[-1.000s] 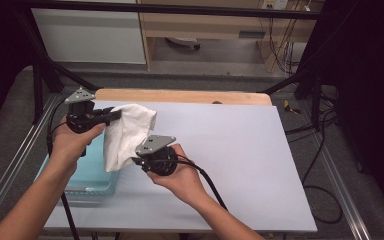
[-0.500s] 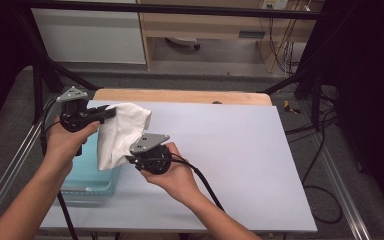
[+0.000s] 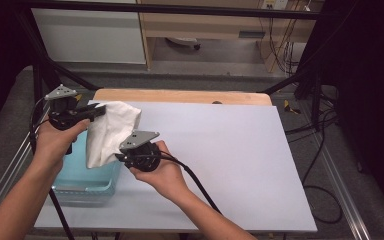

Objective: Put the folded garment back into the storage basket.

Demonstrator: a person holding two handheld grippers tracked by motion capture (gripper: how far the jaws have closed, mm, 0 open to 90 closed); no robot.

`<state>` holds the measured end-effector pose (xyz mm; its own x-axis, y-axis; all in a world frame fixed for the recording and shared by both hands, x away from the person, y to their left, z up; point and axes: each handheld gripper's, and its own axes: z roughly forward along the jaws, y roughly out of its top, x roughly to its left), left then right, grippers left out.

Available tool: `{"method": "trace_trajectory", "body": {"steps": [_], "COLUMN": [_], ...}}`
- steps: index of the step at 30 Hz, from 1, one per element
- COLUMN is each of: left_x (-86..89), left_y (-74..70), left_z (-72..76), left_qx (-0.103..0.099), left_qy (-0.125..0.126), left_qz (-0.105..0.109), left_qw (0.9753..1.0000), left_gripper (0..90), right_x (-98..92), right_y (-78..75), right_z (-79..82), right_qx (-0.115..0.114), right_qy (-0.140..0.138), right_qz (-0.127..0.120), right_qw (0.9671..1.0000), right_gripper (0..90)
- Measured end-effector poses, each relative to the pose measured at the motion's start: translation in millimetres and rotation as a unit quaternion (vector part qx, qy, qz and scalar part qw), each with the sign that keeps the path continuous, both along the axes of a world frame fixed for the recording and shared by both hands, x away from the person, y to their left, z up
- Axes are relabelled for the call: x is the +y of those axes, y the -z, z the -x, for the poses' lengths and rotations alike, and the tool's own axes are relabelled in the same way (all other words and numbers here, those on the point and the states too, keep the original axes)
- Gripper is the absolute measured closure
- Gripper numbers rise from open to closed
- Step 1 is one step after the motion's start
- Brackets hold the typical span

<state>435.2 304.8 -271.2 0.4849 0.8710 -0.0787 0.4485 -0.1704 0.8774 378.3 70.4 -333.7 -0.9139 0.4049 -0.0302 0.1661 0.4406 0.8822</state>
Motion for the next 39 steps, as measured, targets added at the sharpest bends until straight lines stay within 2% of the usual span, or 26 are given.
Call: {"method": "trace_trajectory", "body": {"steps": [15,39], "left_x": [16.8,30.9], "left_y": [0.9,5.7], "left_z": [1.2,0.7], "left_qx": [-0.001,0.000], "left_qy": [-0.016,-0.038], "left_qz": [-0.009,-0.021], "left_qw": [0.9998,0.9991], "left_gripper": [72.7,72.7], "right_x": [22.5,46.6], "right_y": [3.7,12.2], "right_z": [-2.6,-7.3], "right_qx": [0.002,0.009], "right_qy": [-0.008,-0.010], "right_qz": [-0.006,-0.009], "right_qw": [0.9999,0.9999], "right_gripper": [81.8,81.8]}}
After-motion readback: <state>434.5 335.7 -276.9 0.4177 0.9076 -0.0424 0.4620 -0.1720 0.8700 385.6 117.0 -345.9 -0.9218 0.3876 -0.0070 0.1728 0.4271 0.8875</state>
